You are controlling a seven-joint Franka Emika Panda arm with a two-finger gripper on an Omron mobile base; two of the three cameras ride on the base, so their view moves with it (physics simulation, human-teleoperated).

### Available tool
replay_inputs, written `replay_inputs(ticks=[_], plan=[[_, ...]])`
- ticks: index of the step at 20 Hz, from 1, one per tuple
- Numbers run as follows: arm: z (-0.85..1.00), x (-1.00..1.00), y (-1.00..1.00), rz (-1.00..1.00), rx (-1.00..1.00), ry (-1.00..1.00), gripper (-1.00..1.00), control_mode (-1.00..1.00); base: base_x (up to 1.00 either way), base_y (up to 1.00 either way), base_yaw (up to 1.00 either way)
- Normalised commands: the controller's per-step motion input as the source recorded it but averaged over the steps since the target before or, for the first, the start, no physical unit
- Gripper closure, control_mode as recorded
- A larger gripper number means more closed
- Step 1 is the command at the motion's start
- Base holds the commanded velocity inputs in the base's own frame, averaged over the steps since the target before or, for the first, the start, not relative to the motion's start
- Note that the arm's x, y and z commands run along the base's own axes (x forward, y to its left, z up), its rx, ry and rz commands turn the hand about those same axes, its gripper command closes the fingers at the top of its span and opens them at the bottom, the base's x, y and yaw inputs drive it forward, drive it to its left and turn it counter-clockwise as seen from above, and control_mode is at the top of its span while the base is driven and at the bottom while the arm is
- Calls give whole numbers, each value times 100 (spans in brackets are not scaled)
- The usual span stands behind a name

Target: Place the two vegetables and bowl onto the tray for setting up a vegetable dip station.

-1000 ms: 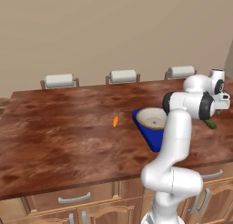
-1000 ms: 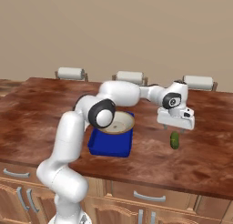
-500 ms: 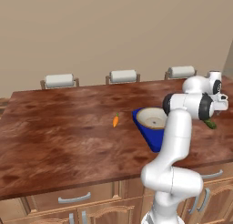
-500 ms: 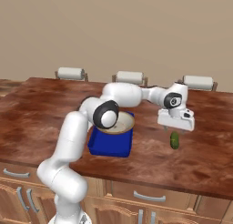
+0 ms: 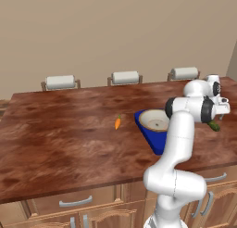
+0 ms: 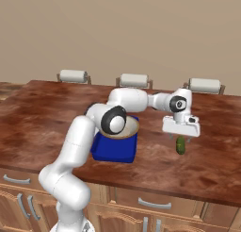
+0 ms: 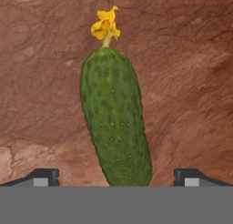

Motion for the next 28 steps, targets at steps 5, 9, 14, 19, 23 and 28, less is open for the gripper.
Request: replay_inputs(ticks=[5, 9, 14, 19, 23, 28], plan=[[-13, 0, 7, 0, 0, 13, -100, -100, 0, 0, 0], [-13, 2, -1, 0, 1, 16, -100, -100, 0, 0, 0], [-13, 2, -4, 0, 2, 12, -100, -100, 0, 0, 0], [-13, -1, -2, 0, 7, 3, -100, -100, 0, 0, 0], [-10, 0, -1, 0, 10, 0, -100, -100, 0, 0, 0], [-13, -5, -10, 0, 13, 1, 100, -100, 0, 0, 0]])
